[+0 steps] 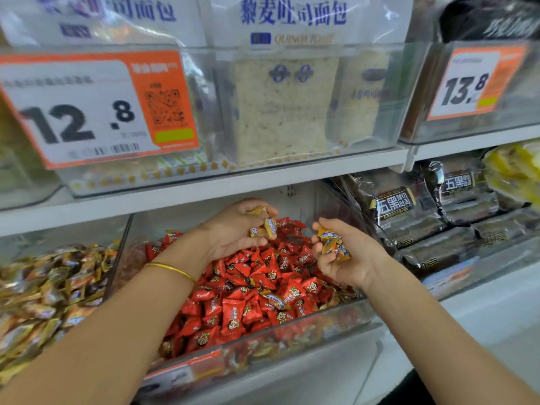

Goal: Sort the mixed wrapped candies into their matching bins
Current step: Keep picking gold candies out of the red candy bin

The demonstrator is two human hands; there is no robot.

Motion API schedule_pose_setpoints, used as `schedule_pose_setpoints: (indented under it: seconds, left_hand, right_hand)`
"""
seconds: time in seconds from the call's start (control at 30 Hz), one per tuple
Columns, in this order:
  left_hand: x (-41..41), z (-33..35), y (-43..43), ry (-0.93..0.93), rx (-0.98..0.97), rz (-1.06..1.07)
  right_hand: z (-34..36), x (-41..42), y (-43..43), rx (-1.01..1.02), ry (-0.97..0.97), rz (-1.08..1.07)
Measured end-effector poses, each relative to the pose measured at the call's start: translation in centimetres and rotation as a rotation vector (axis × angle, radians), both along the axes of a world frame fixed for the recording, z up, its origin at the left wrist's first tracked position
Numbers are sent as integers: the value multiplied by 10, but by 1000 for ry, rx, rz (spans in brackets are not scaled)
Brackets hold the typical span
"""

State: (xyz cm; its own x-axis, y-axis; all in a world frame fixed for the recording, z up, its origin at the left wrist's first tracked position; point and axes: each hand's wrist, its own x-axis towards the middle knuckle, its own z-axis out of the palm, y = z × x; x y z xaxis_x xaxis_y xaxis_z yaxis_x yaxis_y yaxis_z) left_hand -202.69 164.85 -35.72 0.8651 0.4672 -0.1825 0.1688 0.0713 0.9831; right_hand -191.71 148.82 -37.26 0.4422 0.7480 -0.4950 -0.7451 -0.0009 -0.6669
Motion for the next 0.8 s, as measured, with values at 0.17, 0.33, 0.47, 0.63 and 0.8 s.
schedule_pose_setpoints:
  seconds: [0.17,0.33,0.47,0.63,0.8]
  left_hand:
    - [-49,21,-16,-48,-4,72]
    - [-132,40,-15,-53,62,141]
    - [-208,47,5,-4,37,302]
    - [-253,44,26,-13,-21,649]
    - [-267,36,29,-12,27,730]
  right_hand:
    - [11,-23,12,12,-199,64]
    - [40,-102,44,81,-443,378]
    - [63,-171,87,83,-731,520]
    - [70,-233,137,-18,-825,636]
    - [67,-227,136,38,-814,676]
